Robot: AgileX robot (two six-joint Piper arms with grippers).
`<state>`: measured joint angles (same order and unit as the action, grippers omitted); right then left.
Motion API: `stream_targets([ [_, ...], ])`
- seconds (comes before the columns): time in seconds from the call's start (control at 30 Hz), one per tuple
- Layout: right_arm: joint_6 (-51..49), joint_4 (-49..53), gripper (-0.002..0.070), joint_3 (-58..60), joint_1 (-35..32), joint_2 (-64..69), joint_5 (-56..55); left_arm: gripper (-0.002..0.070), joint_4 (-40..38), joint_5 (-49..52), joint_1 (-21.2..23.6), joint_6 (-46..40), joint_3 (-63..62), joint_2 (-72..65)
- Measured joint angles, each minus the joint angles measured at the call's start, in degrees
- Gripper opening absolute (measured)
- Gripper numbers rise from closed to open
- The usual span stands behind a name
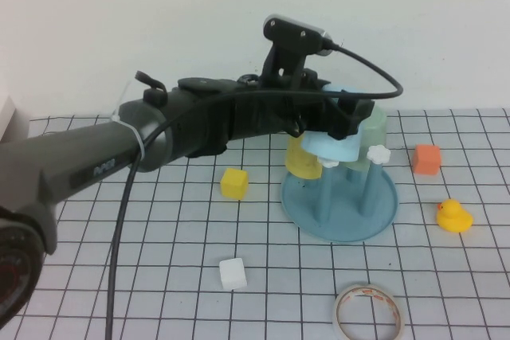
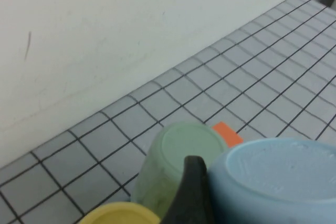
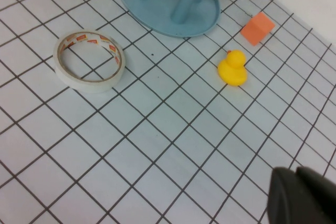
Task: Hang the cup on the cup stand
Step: Place the cup on the cup holder
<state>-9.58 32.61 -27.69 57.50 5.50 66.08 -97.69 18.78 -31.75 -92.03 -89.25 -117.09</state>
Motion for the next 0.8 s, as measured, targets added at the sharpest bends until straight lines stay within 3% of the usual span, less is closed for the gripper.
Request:
stream_targets([
  [0.8,-0.2,-1.1,0.0000,0.0,0.0,0.0,0.0,0.0557,-0.2,-4.1,0.0,0.0,-0.1,-5.0],
])
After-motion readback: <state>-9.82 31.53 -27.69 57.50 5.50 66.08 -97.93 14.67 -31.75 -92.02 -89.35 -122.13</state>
